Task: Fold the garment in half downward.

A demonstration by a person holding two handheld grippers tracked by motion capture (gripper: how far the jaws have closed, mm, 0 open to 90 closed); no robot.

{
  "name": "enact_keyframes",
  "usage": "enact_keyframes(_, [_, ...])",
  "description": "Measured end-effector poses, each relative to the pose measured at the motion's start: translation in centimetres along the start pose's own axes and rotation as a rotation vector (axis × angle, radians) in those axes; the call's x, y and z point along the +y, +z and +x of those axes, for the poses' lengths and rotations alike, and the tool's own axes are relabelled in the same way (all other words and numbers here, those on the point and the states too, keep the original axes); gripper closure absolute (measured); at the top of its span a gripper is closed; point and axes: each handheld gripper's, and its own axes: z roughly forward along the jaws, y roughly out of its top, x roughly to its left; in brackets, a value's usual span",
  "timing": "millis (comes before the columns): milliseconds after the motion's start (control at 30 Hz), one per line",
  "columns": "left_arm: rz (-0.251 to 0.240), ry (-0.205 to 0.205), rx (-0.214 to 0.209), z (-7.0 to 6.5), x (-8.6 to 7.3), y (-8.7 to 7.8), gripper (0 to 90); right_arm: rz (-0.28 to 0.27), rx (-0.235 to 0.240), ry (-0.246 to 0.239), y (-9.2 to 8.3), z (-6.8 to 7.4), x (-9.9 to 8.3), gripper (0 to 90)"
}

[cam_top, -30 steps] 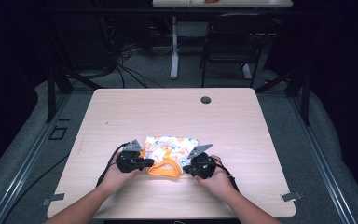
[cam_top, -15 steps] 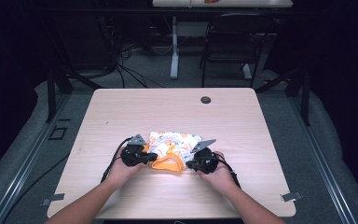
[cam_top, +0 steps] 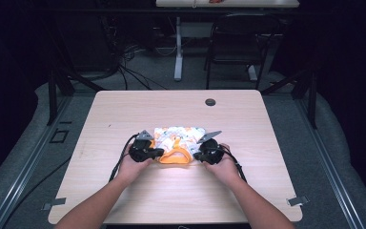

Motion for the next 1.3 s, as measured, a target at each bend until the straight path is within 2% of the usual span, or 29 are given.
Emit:
enact_keyframes(133, [-0.011, -0.012, 0.008, 0.4, 0.2, 0.3, 87.3, 0.002, -0.022, 0.000, 0.4, -0.5, 0.5, 90.0])
enact_keyframes(167, [-0.011, -0.022, 0.010, 0.5, 0.4, 0.5, 87.3, 0.005, -0.040, 0.004, 0.6, -0.7, 0.9, 90.0])
enact_keyframes(400, [-0.018, -0.023, 0.013, 0.6, 0.6, 0.6, 85.3, -0.009, -0.064, 0.022, 1.1, -1.4, 1.4, 90.0])
enact_keyframes(500, [-0.021, -0.030, 0.014, 0.6, 0.6, 0.6, 84.8, -0.002, -0.064, 0.021, 1.0, -1.3, 1.4, 89.9])
enact_keyframes(700, [-0.017, -0.012, 0.026, 0.6, 0.7, 0.4, 84.2, -0.005, -0.059, 0.013, 0.6, -0.9, 1.4, 89.7])
enact_keyframes(767, [-0.021, -0.009, 0.042, 0.5, 0.8, 0.2, 84.0, -0.010, -0.054, 0.008, 0.3, -0.7, 1.4, 89.3])
enact_keyframes(833, [-0.026, -0.011, 0.043, 0.5, 0.9, -0.1, 83.7, -0.032, -0.048, 0.009, 0.0, -0.5, 1.3, 89.0])
enact_keyframes(967, [-0.044, -0.007, 0.031, 0.2, 1.0, -0.8, 82.8, -0.034, -0.041, -0.013, -0.9, 0.3, 1.2, 87.9])
enact_keyframes(1067, [-0.053, -0.002, 0.018, 0.1, 1.0, -1.4, 82.2, -0.040, -0.039, -0.013, -1.4, 0.7, 1.2, 87.7])
enact_keyframes(1300, [-0.050, 0.059, 0.036, -0.7, 1.0, -4.1, 78.7, -0.075, -0.025, -0.030, -3.6, 1.6, 1.4, 85.1])
